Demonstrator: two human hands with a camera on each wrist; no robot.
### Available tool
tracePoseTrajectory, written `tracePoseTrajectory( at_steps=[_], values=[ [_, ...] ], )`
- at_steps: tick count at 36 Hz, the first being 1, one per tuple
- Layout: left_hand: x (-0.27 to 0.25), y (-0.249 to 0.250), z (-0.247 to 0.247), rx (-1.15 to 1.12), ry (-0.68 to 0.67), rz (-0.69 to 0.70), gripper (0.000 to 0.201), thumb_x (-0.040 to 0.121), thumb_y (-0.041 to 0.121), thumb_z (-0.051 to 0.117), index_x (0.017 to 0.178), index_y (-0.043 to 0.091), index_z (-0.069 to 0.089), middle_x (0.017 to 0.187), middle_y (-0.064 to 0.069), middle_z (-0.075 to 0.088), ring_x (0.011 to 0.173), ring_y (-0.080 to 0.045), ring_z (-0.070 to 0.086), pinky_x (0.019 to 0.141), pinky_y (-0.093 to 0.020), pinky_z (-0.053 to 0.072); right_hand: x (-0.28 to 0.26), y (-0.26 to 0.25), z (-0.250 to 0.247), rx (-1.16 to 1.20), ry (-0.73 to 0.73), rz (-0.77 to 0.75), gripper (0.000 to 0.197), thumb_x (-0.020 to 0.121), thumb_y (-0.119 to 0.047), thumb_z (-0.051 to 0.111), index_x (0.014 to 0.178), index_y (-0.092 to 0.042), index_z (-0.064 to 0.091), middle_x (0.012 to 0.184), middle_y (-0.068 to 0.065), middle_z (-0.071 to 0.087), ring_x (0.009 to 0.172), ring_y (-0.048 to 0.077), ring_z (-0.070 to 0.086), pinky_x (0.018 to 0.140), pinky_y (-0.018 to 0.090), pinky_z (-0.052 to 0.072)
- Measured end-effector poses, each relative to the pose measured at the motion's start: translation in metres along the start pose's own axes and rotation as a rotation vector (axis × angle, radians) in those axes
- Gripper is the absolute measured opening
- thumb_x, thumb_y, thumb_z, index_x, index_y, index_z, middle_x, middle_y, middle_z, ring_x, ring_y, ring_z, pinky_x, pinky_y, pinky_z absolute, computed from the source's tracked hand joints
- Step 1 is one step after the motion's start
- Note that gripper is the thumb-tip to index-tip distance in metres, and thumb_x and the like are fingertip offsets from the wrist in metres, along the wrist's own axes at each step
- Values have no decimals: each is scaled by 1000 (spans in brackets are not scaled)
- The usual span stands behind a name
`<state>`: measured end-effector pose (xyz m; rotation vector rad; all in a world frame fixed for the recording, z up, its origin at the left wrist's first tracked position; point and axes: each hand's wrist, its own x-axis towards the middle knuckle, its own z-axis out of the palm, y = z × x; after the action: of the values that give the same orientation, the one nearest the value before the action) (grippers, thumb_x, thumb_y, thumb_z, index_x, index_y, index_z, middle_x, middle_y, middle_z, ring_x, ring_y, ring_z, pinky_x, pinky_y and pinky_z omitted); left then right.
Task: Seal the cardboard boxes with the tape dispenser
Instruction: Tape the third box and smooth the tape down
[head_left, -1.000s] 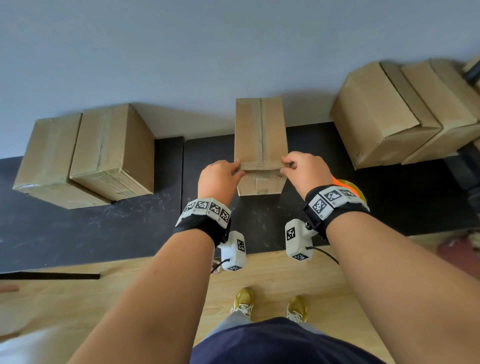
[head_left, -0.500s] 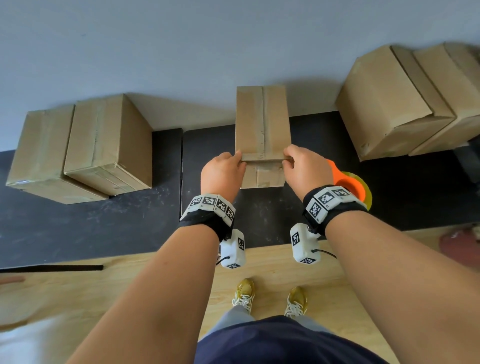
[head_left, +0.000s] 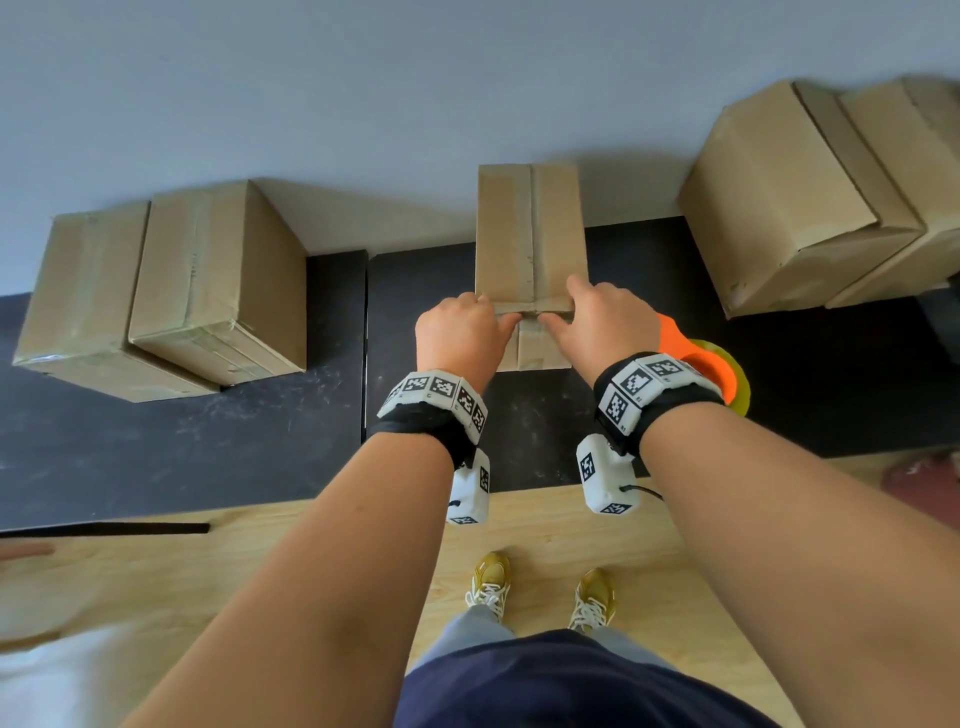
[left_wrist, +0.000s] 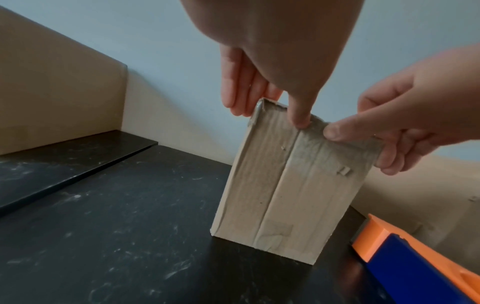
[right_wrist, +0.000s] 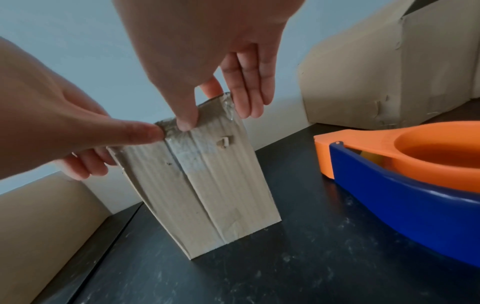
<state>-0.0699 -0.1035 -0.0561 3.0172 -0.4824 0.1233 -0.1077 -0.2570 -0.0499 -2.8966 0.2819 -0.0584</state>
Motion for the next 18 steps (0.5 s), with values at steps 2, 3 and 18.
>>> tracePoseTrajectory(
  at_steps=[2,3,18],
  values=[
    [0,0,0,-2,-4,2,50,95,56,41,88,13,65,83,-1,59,78,-20,57,59,-29,36,0,2,-3,36,-17,-4,37,93,-53,55,101,-17,53,79,4,57,76,25,59,64,38,51],
    [-1,-2,2,-23,1,4,49,94,55,43,85,12,65,81,-1,59,76,-21,57,58,-29,36,0,3,-4,66,-24,-8,35,92,-51,57,98,-16,52,79,4,58,74,24,58,64,38,51],
    [-20,-23,9,-224,-22,37,37,98,20,49,134,18,55,84,-5,61,72,-24,57,66,-36,49,-15,16,-14,139,-94,5,30,98,-11,48,125,-22,57,95,5,70,77,22,61,64,30,49]
  ],
)
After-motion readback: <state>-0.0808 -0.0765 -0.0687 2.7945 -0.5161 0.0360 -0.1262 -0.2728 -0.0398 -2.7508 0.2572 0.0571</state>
